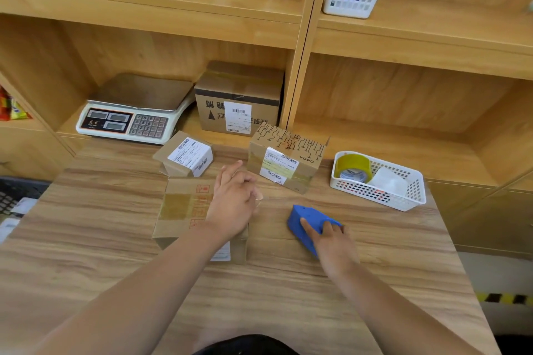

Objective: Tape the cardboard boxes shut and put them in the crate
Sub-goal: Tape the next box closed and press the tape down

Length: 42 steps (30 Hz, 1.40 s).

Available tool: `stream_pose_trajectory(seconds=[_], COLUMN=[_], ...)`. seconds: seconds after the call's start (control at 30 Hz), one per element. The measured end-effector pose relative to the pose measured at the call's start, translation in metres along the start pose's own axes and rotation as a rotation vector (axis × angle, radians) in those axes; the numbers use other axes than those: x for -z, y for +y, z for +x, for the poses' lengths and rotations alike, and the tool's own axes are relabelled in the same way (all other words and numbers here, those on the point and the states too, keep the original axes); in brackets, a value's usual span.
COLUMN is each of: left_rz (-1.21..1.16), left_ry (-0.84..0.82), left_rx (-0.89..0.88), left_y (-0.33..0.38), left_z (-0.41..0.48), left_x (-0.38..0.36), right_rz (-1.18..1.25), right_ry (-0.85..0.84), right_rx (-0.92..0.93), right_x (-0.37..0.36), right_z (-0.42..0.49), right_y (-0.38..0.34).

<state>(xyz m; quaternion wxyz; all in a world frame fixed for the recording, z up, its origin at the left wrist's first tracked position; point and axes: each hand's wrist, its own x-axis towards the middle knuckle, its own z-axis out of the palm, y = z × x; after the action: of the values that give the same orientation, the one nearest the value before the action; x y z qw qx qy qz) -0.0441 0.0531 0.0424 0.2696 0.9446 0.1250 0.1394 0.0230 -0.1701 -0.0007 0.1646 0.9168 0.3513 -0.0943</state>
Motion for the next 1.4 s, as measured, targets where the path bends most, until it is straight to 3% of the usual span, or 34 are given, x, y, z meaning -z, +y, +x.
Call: stream_pose_trajectory(seconds=[0.17, 0.27, 0.33, 0.47, 0.63, 0.83, 0.97, 1.1, 1.2, 1.4], left_rz=[-0.062, -0.078, -0.081, -0.048, -0.032, 0.014, 0.3, 0.395, 0.488, 0.502], left_ry=[-0.009, -0.003, 0.003, 0.003, 0.046, 0.062, 0.08, 0.083, 0.004, 0.022], left_rx=[0.006, 0.009, 0.01, -0.001, -0.024, -0.055, -0.202, -0.071, -0.038, -0.042], left_y=[-0.003, -0.004, -0.003, -0.003, -0.004, -0.01, -0.014, -0.024, -0.034, -0.036], left_z=[0.0, -0.001, -0.001, -0.001, 0.0, -0.004, -0.018, -0.024, -0.028, -0.029], left_x=[0.0, 0.0, 0.0, -0.001, -0.004, 0.003, 0.006, 0.019, 0.023, 0.02], right_rz=[0.163, 0.272, 0.547, 1.071, 1.32, 1.259, 1.18, 1.168, 1.103, 1.215], right_ry=[0.241, 0.36, 0.499, 0.407, 0.354, 0.425, 0.405, 0.403, 0.405, 0.339], right_rx=[-0.102, -0.202, -0.269, -0.354, -0.402, -0.444, -0.471, -0.504, -0.479, -0.415], right_x=[-0.042, -0.022, 0.006, 0.057, 0.055, 0.054, 0.059, 0.054, 0.05, 0.034], right_z=[0.005, 0.011, 0.017, 0.029, 0.038, 0.037, 0.038, 0.035, 0.036, 0.042], right_y=[-0.007, -0.019, -0.034, -0.063, -0.08, -0.088, -0.092, -0.096, -0.101, -0.121])
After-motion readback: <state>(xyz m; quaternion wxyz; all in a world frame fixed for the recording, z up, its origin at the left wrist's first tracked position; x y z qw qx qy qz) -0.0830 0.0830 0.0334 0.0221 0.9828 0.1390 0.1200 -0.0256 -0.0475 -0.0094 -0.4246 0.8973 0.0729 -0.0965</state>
